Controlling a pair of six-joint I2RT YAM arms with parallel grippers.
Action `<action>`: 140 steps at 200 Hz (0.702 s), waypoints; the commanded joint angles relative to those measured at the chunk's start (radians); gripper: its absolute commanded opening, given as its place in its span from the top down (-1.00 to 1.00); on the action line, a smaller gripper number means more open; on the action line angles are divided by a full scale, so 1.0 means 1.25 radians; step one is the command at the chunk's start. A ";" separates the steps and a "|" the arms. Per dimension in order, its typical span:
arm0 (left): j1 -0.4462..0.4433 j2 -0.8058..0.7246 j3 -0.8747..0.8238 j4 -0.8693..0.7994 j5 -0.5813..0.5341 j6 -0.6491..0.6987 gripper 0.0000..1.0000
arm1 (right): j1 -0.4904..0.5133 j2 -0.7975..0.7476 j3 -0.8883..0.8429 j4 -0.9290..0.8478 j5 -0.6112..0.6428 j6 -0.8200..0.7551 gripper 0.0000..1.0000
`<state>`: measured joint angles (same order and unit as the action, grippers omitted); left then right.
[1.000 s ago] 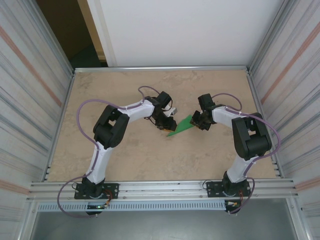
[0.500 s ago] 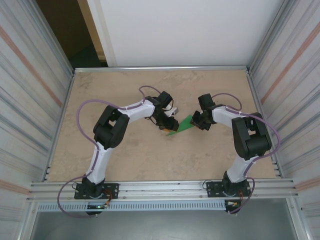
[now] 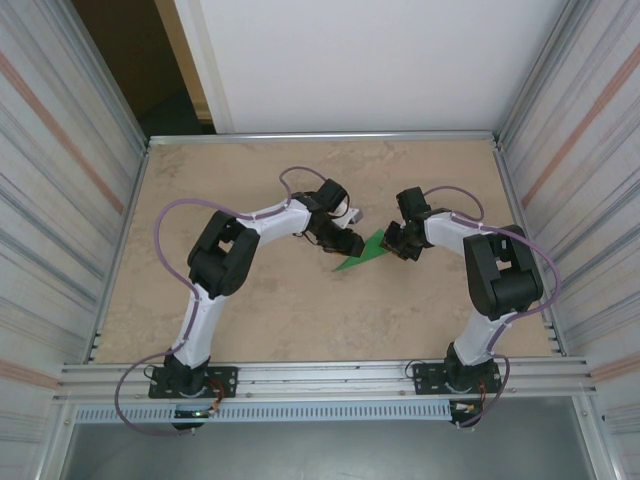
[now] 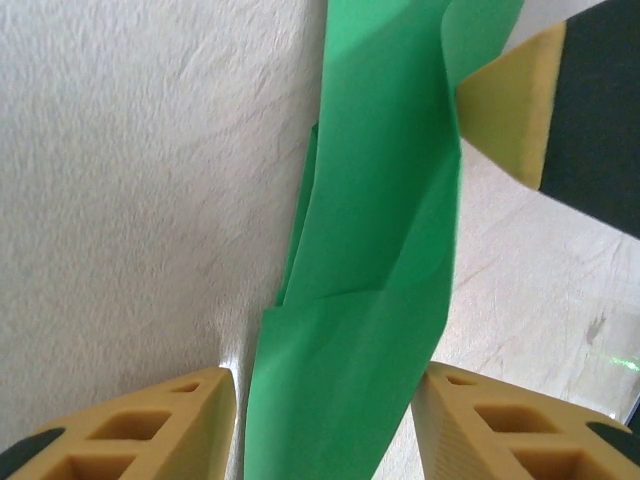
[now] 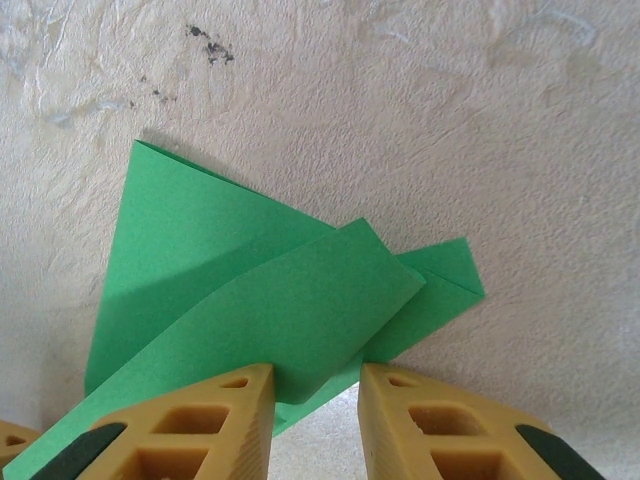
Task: Fold a paper plane with a square sheet of paper (pick it up from the middle)
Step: Fold the wing for the fifth time at the center of the table.
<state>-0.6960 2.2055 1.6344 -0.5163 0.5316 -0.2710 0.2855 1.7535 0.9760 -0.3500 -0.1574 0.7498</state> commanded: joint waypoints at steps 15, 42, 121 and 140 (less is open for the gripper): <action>-0.005 0.032 0.035 0.013 0.026 0.032 0.03 | 0.006 0.071 -0.022 0.031 -0.020 -0.016 0.43; -0.005 0.057 0.051 -0.004 0.020 0.026 0.15 | 0.006 0.069 -0.022 0.036 -0.025 -0.018 0.43; -0.007 0.116 0.089 -0.075 -0.009 0.025 0.29 | 0.005 0.055 -0.031 0.052 -0.042 -0.035 0.34; -0.017 0.134 0.104 -0.120 -0.054 0.042 0.29 | 0.005 0.044 -0.040 0.067 -0.055 -0.042 0.25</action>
<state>-0.6922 2.2925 1.7470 -0.5888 0.5339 -0.2573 0.2848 1.7515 0.9745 -0.3397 -0.1753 0.7368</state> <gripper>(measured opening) 0.357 0.349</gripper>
